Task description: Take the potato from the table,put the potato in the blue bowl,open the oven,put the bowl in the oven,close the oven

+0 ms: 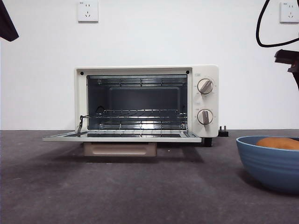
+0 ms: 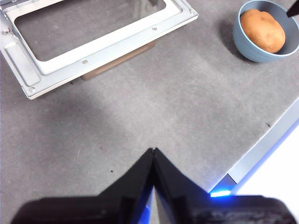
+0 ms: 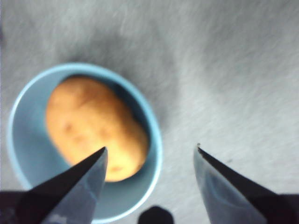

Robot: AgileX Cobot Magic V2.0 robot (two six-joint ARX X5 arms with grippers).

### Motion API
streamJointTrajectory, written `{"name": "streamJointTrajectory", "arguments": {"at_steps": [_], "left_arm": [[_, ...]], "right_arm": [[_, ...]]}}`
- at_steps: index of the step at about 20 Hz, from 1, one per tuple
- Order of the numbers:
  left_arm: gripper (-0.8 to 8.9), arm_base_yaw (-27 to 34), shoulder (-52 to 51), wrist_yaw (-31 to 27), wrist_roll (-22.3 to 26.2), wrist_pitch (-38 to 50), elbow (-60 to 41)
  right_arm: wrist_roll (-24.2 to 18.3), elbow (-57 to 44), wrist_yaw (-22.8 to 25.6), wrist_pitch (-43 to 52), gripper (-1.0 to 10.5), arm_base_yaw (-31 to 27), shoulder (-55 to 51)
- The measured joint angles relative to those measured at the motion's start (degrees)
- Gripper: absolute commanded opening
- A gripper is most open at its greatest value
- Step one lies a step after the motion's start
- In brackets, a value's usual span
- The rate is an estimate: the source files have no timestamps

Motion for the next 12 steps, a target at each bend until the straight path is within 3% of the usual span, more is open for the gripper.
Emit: {"name": "streamJointTrajectory", "arguments": {"at_steps": [7, 12], "left_arm": [[-0.06, 0.0, 0.0, 0.0, 0.0, 0.0, 0.0], [-0.06, 0.0, 0.0, 0.0, 0.0, 0.0, 0.0]], "right_arm": [[-0.9, 0.0, 0.8, 1.4, 3.1, -1.2, 5.1], [-1.1, 0.0, 0.7, 2.2, 0.3, -1.2, 10.3]]}}
